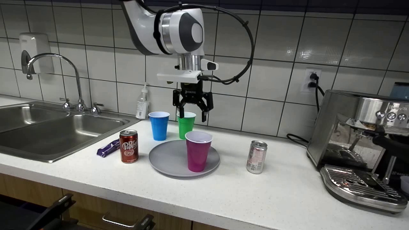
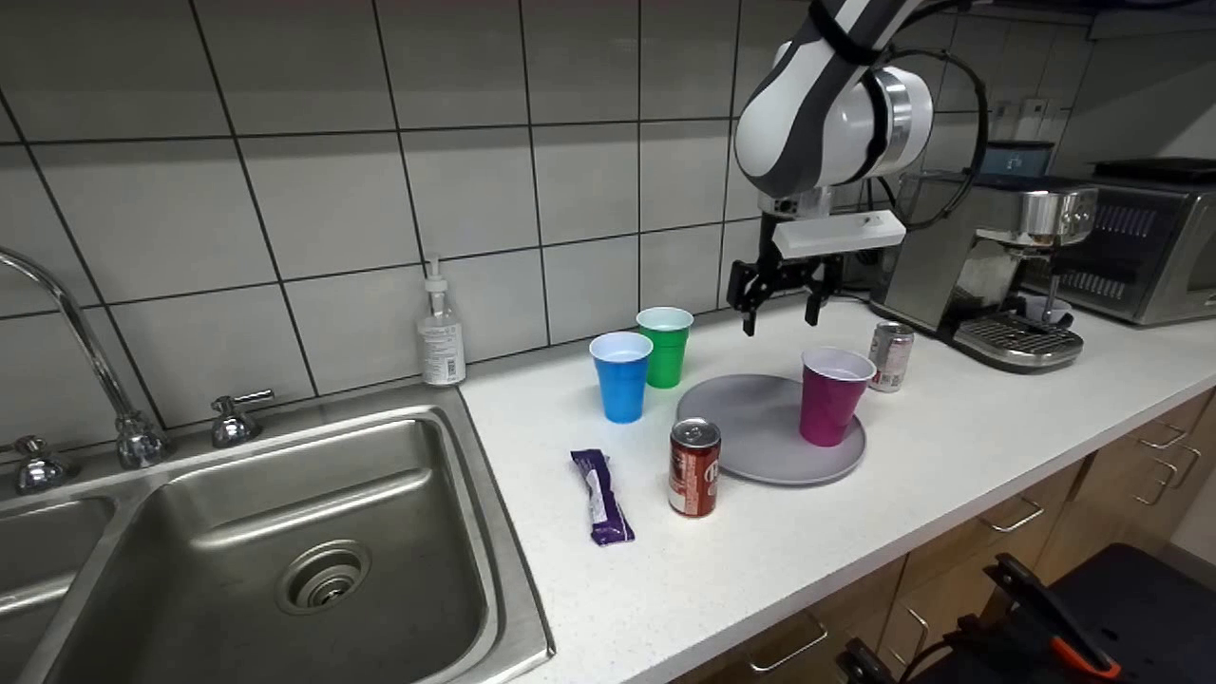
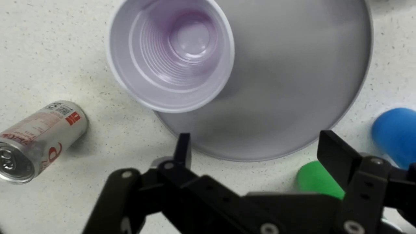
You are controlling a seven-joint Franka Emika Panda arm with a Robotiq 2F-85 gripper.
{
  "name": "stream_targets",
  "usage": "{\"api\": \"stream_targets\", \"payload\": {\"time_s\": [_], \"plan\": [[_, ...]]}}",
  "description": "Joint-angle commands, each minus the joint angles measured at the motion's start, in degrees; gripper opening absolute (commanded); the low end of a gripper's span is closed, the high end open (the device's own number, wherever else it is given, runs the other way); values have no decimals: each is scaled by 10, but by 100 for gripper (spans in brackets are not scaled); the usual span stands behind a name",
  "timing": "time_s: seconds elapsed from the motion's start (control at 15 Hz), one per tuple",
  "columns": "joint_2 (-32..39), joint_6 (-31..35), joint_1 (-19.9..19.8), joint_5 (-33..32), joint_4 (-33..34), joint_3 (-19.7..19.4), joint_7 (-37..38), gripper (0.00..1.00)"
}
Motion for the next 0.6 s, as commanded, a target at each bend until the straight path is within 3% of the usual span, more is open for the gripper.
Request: {"api": "stream_targets", "payload": {"time_s": [0.0, 0.53], "plan": [[32, -10, 1, 38, 39, 10, 52, 100], [113, 5, 19, 103, 108, 8, 167, 100]]}}
